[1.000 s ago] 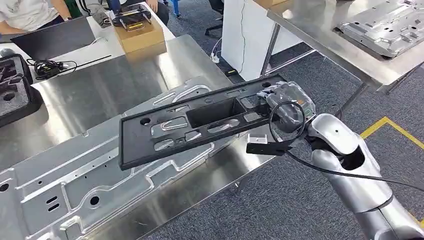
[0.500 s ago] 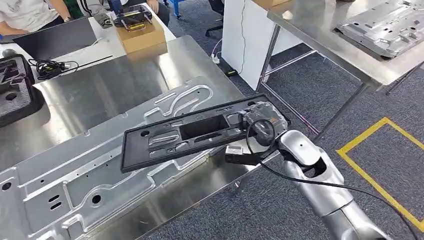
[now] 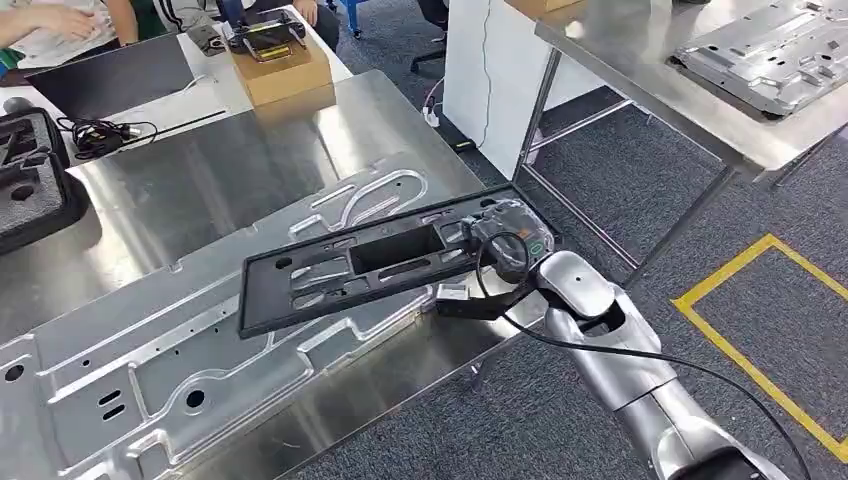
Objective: Take the parts from the cabinet and place them on the table.
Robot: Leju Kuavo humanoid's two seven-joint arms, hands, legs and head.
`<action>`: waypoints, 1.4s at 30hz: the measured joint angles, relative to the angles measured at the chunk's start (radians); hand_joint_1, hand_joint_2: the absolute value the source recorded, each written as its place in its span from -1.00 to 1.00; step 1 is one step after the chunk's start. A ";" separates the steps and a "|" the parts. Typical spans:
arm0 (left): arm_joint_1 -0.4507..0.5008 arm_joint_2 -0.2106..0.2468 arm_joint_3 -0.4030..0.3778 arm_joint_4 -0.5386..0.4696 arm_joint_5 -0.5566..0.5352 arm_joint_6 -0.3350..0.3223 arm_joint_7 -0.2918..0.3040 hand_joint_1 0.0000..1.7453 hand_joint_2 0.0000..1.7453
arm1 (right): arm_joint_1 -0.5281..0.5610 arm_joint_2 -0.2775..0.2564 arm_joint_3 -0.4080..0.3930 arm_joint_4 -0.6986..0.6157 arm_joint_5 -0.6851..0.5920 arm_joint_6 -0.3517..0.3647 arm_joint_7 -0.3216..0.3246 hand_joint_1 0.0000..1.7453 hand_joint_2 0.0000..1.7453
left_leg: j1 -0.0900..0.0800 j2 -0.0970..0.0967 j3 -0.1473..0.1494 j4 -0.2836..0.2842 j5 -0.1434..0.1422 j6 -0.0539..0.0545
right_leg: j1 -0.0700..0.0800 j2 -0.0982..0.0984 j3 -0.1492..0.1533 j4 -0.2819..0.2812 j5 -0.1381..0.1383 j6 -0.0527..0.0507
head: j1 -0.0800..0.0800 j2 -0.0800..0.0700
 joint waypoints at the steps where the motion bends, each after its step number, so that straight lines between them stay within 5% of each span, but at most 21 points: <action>1: -0.001 0.000 -0.003 0.000 -0.003 0.000 0.003 -1.00 -1.00 | -0.012 0.000 0.003 0.022 0.014 -0.007 -0.007 1.00 1.00 | 0.000 0.000 0.000 0.000 0.000 0.000 | 0.000 0.000 0.000 0.000 0.000 0.000 | 0.000 0.000; 6: -0.007 0.000 -0.021 -0.001 -0.008 -0.002 0.008 -1.00 -1.00 | -0.084 -0.001 0.029 0.128 0.046 -0.044 -0.074 1.00 1.00 | 0.000 0.000 0.000 0.000 0.000 0.000 | 0.000 0.000 0.000 0.000 0.000 0.000 | 0.000 0.000; 11: -0.014 0.000 -0.032 -0.001 -0.010 -0.003 0.011 -1.00 -1.00 | -0.140 0.006 0.094 0.210 0.135 -0.122 -0.050 1.00 1.00 | 0.000 0.000 0.000 0.000 0.000 0.000 | 0.000 0.000 0.000 0.000 0.000 0.000 | 0.000 0.000; 21: -0.017 0.002 -0.047 -0.002 -0.010 -0.003 0.011 -1.00 -1.00 | -0.181 0.039 0.163 0.296 0.143 -0.143 -0.027 1.00 1.00 | 0.000 0.000 0.000 0.000 0.000 0.000 | 0.000 0.000 0.000 0.000 0.000 0.000 | 0.000 0.000; 28: -0.016 0.002 -0.048 -0.002 -0.006 -0.003 0.011 -1.00 -1.00 | -0.156 0.085 0.150 0.337 0.002 -0.097 -0.062 1.00 1.00 | 0.000 0.000 0.000 0.000 0.000 0.000 | 0.000 0.000 0.000 0.000 0.000 0.000 | 0.000 0.000; 35: -0.013 0.005 -0.048 -0.002 0.019 -0.008 -0.021 -1.00 -1.00 | -0.112 0.108 0.079 0.340 -0.226 0.057 -0.132 1.00 1.00 | 0.000 0.001 0.000 0.000 0.000 0.000 | 0.000 0.000 0.000 0.000 0.000 0.000 | 0.000 0.000; 42: -0.013 0.005 -0.038 -0.001 0.068 -0.035 -0.063 -1.00 -1.00 | -0.034 0.106 0.038 0.307 -0.248 0.075 -0.145 1.00 1.00 | 0.000 0.001 0.002 0.000 0.000 0.000 | 0.000 0.001 0.002 -0.001 0.000 0.000 | 0.000 0.000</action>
